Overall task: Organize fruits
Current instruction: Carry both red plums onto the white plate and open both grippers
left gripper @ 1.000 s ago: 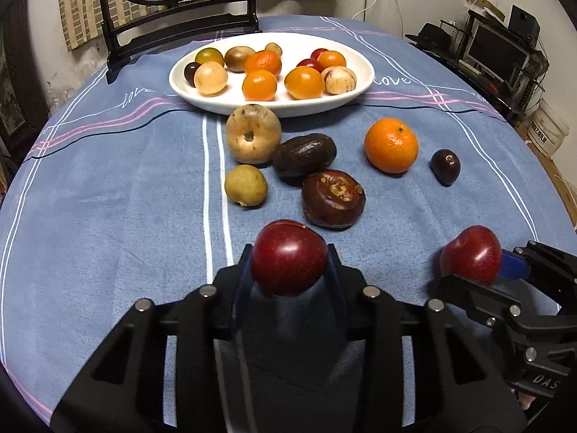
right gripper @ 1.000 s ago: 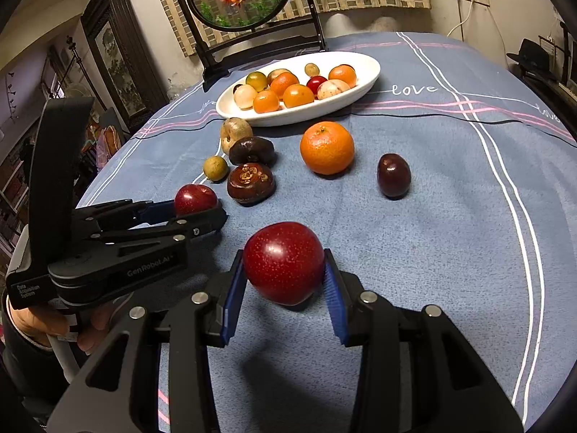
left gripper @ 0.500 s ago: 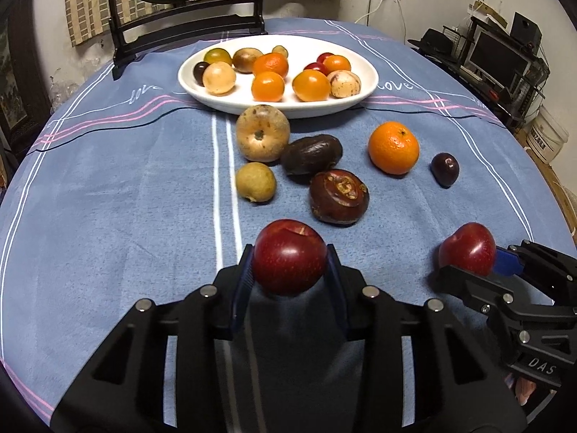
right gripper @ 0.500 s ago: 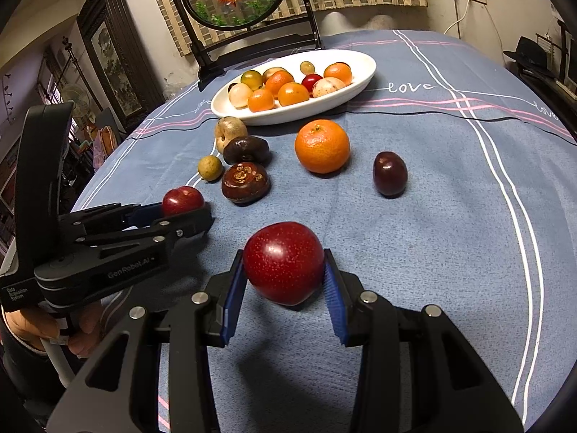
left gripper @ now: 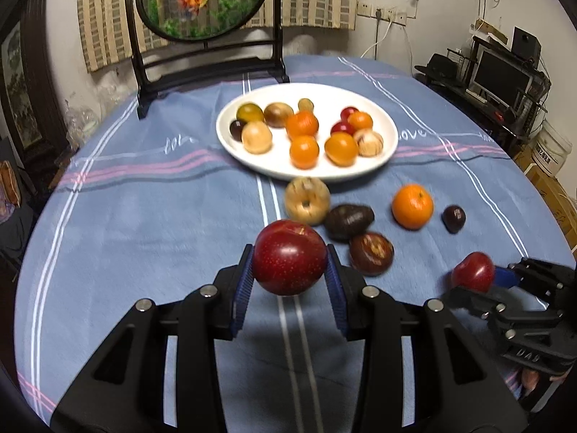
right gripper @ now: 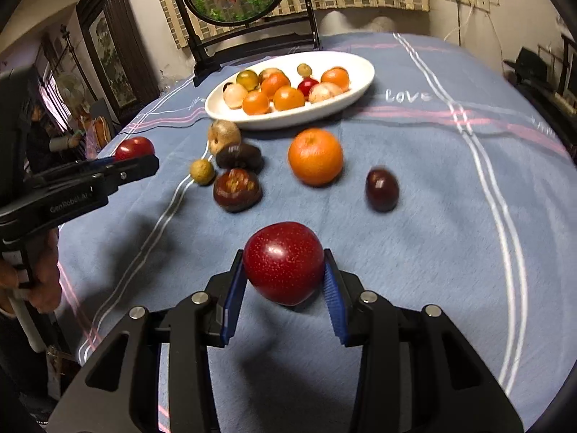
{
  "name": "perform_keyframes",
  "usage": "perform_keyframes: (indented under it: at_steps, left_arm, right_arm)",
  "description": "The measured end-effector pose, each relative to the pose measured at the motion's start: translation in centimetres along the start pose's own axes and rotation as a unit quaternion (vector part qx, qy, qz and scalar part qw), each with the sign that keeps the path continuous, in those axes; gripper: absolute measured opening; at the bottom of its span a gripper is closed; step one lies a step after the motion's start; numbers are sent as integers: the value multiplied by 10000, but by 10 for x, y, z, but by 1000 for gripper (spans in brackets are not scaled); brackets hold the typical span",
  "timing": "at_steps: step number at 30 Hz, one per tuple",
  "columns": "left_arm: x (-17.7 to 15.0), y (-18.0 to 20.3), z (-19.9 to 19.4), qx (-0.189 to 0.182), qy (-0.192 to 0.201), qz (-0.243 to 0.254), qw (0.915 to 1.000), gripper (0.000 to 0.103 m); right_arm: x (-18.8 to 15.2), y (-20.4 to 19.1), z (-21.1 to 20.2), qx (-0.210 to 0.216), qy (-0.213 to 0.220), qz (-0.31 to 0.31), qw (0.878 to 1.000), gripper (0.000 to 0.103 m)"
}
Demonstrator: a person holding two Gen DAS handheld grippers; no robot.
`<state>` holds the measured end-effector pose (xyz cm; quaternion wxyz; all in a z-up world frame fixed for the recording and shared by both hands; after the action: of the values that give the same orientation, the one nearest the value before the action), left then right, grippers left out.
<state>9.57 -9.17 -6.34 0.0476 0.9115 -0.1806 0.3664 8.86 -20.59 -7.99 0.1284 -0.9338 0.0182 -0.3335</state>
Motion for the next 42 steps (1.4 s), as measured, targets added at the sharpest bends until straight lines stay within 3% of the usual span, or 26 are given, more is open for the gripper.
perform_keyframes:
  at_steps: [8,13,18,26,40,42]
  left_arm:
    - [59,-16,9,-31,290,103,9995,39]
    - [96,-27,43,-145,227,-204,9994,39]
    - [109,-29,80,-125,57,-405,9991,39]
    - [112,-35,123,63,-241,-608,9978,39]
    - [109,-27,134,124,-249,-447,9986,40]
    - [109,-25,134,108,-234,-442,9987,46]
  right_arm:
    - [91,-2,-15,-422,722,-656,9943,41]
    - [144,-4,8,-351,942,-786,9918,41]
    - [177,7,50,-325,848,-504,9946,41]
    - [188,10,113,-501,378,-354,9974,41]
    - [192,18,137,-432,158,-13,9989,42]
    - [193,19,136,-389,174,66,9991,43]
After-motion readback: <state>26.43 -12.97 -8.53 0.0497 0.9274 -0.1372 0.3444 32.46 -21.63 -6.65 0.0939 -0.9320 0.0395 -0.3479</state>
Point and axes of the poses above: each gripper's, at about its wrist camera, not at the fingertips, and z roughly the way its jaws point, y to its right, x to its top, the point moved 8 cm from there along z, roughly the way its jaws point, and after that the axes turned 3 degrees about z, right-handed, at the moved point
